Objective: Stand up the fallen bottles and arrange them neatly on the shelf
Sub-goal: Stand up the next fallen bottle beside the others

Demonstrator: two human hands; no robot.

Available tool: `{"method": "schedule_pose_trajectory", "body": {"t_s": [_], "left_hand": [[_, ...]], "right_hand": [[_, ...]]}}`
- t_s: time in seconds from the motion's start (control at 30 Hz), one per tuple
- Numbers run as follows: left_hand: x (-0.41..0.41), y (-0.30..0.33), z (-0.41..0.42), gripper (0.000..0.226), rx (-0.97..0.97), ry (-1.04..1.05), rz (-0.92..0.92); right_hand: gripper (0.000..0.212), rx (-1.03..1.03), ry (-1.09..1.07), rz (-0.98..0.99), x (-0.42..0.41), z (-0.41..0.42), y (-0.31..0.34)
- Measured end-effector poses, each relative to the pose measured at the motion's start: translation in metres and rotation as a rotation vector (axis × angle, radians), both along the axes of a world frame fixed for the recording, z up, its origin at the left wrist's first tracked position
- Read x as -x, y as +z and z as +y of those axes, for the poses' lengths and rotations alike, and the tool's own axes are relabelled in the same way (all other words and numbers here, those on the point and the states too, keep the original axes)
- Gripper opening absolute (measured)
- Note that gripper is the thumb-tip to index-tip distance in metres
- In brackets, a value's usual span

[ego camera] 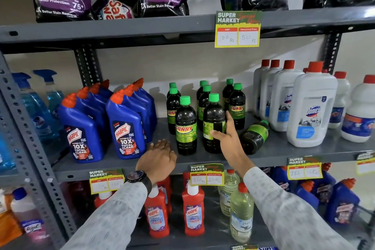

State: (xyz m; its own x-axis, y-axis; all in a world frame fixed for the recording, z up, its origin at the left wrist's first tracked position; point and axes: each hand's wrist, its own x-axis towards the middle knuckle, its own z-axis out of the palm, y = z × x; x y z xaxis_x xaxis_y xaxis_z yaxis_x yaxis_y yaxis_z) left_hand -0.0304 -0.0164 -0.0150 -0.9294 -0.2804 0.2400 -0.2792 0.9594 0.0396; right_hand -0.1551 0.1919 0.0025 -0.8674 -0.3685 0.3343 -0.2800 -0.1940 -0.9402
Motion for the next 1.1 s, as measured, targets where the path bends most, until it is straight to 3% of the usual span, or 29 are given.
{"method": "schedule_pose_trajectory", "body": {"t_s": [0.1, 0.23, 0.4, 0.5, 0.67, 0.87, 1.1], "left_hand": [[0.0, -0.001, -0.001, 0.059, 0.004, -0.008, 0.007], [0.0, -0.001, -0.001, 0.059, -0.003, -0.016, 0.006], [0.0, 0.0, -0.002, 0.06, 0.002, -0.022, 0.002], [0.0, 0.0, -0.002, 0.06, -0.01, -0.016, -0.005], [0.002, -0.002, -0.003, 0.06, -0.011, -0.009, -0.016], [0.003, -0.004, -0.006, 0.062, -0.036, -0.017, -0.001], [0.003, -0.005, -0.007, 0.062, -0.024, -0.02, -0.006]], "right_hand": [[0.08, -0.086, -0.071, 0.051, 0.0, 0.0, -0.001], [0.085, -0.235, -0.268, 0.218, -0.004, -0.005, 0.0], [0.091, -0.296, -0.284, 0.256, -0.011, -0.004, 0.003], [0.081, -0.227, -0.229, 0.245, -0.014, 0.0, 0.003], [0.072, 0.008, 0.072, 0.088, -0.01, 0.012, 0.001], [0.081, -0.13, -0.081, 0.113, -0.007, 0.008, -0.001], [0.085, -0.11, -0.199, 0.205, -0.011, 0.003, 0.0]]}}
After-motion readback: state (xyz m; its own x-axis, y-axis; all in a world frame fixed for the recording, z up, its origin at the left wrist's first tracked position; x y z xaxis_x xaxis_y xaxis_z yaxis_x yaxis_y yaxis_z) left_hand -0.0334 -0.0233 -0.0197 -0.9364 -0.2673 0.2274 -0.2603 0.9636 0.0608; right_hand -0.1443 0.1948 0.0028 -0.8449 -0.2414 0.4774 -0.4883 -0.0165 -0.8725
